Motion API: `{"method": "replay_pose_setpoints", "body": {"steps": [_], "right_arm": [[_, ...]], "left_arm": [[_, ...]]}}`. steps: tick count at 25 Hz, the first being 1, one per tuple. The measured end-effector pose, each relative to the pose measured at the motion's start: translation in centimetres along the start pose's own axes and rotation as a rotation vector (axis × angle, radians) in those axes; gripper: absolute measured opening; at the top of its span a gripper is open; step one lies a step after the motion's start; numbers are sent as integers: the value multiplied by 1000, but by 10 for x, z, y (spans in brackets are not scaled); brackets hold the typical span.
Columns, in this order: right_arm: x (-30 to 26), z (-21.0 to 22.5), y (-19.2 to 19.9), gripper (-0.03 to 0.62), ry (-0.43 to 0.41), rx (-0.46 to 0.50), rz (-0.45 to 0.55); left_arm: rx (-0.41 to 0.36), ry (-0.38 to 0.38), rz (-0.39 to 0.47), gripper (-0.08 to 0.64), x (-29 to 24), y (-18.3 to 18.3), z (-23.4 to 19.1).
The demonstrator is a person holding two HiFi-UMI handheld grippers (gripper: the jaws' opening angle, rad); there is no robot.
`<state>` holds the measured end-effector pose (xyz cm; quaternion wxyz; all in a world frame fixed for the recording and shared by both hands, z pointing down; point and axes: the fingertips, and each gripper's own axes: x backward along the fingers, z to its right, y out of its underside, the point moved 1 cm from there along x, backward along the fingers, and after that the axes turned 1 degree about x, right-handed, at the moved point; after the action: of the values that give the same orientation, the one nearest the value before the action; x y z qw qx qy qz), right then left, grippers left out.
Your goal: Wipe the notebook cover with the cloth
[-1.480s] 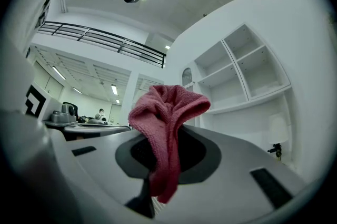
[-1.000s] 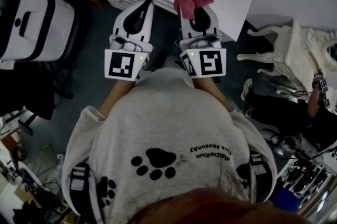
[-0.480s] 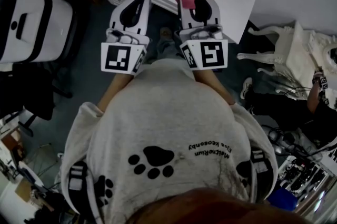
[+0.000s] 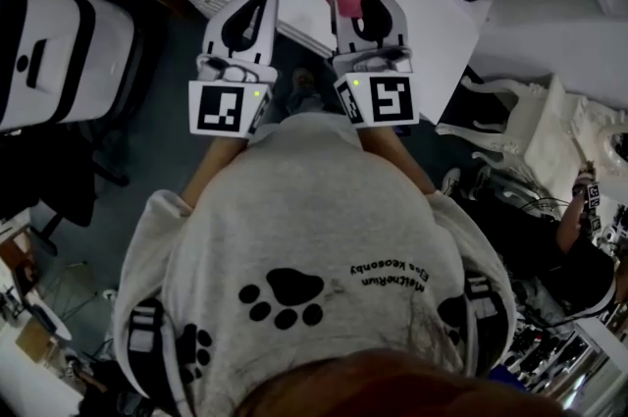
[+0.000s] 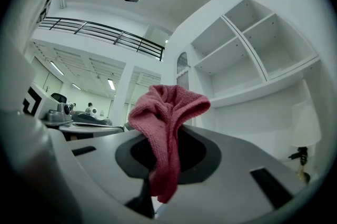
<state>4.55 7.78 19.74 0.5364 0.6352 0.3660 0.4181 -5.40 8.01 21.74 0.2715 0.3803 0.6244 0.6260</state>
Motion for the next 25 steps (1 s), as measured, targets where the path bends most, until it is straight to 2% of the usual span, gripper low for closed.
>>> {"method": "replay_pose_setpoints", "body": {"steps": [12,16,20,25], "right_arm": [[-80,67,40,74,-86,-32,-46],[-95,74,53,74,-120,-44,-62],[-109,75,69,74,-152,-13,-80],[-126,80,88,74,-163,-3,-123]], "left_arm": [[-28,-102,-46,12,-91,33,-36],[-32,-122,-64,12,-105,41,-43],[-48,-148,-84,12,-113,54,-54],[-38,-143,-114,12,-123,72,-60]]}}
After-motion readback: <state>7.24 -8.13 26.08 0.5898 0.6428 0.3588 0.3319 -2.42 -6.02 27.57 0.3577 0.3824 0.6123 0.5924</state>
